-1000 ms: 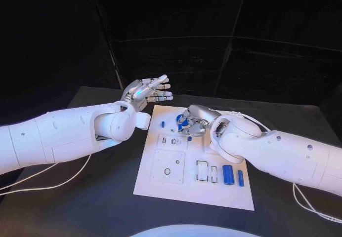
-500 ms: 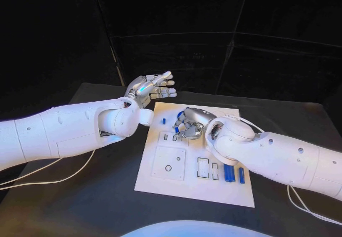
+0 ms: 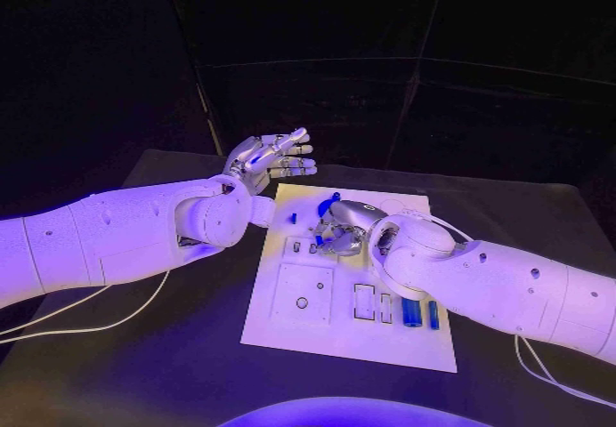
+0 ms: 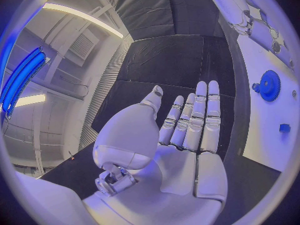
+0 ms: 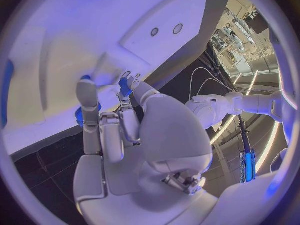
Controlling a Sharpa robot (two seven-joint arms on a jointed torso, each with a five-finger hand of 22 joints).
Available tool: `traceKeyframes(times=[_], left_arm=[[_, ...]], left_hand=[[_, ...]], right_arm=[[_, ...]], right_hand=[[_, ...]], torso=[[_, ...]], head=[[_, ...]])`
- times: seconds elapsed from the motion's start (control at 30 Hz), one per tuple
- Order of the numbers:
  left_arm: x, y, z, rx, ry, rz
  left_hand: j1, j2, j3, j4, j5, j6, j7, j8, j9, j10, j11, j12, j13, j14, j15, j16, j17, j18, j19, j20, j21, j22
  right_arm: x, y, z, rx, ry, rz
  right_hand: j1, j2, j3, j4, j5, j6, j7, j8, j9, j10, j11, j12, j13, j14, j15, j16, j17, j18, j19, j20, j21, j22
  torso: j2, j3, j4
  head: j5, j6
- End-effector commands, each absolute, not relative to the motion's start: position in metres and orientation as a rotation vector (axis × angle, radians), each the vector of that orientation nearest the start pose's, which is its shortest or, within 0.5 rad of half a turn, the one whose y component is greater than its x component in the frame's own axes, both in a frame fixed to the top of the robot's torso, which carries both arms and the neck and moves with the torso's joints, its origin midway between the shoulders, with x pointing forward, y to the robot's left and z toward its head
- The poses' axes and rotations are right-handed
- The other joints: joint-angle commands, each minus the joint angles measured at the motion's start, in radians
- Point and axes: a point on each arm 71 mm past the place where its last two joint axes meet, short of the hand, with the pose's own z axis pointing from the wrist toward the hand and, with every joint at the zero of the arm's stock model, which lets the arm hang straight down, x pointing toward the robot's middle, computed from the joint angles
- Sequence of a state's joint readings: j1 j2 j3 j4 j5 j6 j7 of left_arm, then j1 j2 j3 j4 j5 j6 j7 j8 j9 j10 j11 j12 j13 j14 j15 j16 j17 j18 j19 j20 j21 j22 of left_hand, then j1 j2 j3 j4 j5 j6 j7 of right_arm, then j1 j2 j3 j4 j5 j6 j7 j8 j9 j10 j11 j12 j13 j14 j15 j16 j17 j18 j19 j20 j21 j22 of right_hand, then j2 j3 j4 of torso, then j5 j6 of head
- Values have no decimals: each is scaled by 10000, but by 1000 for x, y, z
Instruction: Assemble the parts on the task board
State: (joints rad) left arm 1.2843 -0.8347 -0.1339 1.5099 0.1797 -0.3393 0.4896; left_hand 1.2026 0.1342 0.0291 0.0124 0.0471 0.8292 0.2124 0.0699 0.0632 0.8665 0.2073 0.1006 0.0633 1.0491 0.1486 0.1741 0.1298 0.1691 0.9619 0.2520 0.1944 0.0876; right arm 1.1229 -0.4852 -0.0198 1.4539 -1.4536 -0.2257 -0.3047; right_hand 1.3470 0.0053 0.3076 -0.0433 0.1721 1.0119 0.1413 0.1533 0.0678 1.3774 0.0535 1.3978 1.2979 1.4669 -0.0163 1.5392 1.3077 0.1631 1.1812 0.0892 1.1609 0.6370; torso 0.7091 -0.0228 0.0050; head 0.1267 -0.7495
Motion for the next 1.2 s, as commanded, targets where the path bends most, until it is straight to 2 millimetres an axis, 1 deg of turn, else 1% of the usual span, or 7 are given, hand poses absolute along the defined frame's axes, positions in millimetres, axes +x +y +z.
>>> traceKeyframes(times=[0.03, 0.17, 0.27, 0.33, 0.43, 0.87, 1.2], left_arm=[[498, 216, -169, -12073, 12984, -15684], [498, 215, -169, -12074, 12989, -15681], [498, 215, -169, -12075, 12990, -15679], [498, 215, -169, -12076, 12994, -15679], [498, 215, -169, -12082, 12994, -15666], [499, 216, -169, -12091, 12986, -15629], [499, 216, -169, -12092, 12993, -15636]], left_hand=[[30, 39, 5, -81, 62, 52, 424, 16, 15, 54, -7, -16, 1, 52, 19, -49, -15, 114, 64, 26, -52, -11], [30, 39, 5, -81, 62, 52, 424, 16, 15, 54, -7, -16, 1, 52, 19, -49, -15, 114, 64, 26, -52, -11], [31, 49, 10, -85, 63, 47, 429, 17, 13, 61, -5, -14, 0, 44, 22, -60, -17, 113, 63, 27, -65, -19], [31, 49, 10, -85, 63, 47, 429, 17, 13, 61, -5, -14, 0, 44, 22, -60, -17, 113, 63, 27, -65, -19], [31, 49, 10, -85, 63, 47, 429, 17, 13, 61, -5, -14, 0, 44, 22, -60, -17, 113, 63, 27, -65, -19], [30, 50, 10, -86, 63, 18, 431, 13, 11, 61, -3, -15, 0, 42, 23, -63, -18, 112, 62, 28, -69, -21], [30, 50, 10, -86, 63, 18, 431, 13, 11, 61, -3, -15, 0, 42, 23, -63, -18, 112, 62, 28, -69, -21]], right_arm=[[462, -43, -219, -2186, 18450, 7565], [460, -43, -223, -2285, 18519, 7509], [460, -43, -224, -2300, 18547, 7481], [461, -43, -225, -2290, 18577, 7433], [461, -45, -226, -2245, 18623, 7334], [462, -48, -228, -2070, 18706, 6900], [463, -49, -229, -2035, 18785, 6625]], right_hand=[[-79, -63, 47, 7, 31, 69, 3, 64, 9, -32, 21, -54, -14, 805, -24, -43, 1497, -73, -69, -25, -50, -5], [-104, -85, 53, 7, 27, 65, 6, 60, 9, -35, 24, -56, -16, 804, -21, -45, 1494, -73, -73, -23, -53, -9], [-104, -85, 53, 7, 27, 65, 6, 60, 9, -35, 24, -56, -16, 804, -21, -45, 1494, -73, -73, -23, -53, -9], [-104, -85, 53, 7, 27, 65, 6, 60, 9, -35, 24, -56, -16, 804, -21, -45, 1494, -73, -73, -23, -53, -9], [-136, -107, 61, 9, 25, 55, 11, 53, 7, -60, 29, -78, -48, 800, -17, -51, 1476, -69, -86, -21, -66, -35], [-268, -193, 125, 23, 49, -40, 45, -9, -6, -180, 55, -184, -184, 782, 4, -81, 1403, -54, -151, -3, -137, -149], [-406, -382, 159, 8, 43, -176, 94, -92, -15, -309, 99, -295, -330, 760, 38, -119, 1305, -45, -203, 26, -197, -233]], torso=[[0, -2, 2], [1, 10, -6], [6, 4, 4], [5, 0, 21], [0, -1, 18], [1, 7, 9], [7, -3, 17]], head=[[-58, 43], [-65, 48], [-83, 52], [-121, 90], [-157, 147], [-146, 109], [-152, 104]])
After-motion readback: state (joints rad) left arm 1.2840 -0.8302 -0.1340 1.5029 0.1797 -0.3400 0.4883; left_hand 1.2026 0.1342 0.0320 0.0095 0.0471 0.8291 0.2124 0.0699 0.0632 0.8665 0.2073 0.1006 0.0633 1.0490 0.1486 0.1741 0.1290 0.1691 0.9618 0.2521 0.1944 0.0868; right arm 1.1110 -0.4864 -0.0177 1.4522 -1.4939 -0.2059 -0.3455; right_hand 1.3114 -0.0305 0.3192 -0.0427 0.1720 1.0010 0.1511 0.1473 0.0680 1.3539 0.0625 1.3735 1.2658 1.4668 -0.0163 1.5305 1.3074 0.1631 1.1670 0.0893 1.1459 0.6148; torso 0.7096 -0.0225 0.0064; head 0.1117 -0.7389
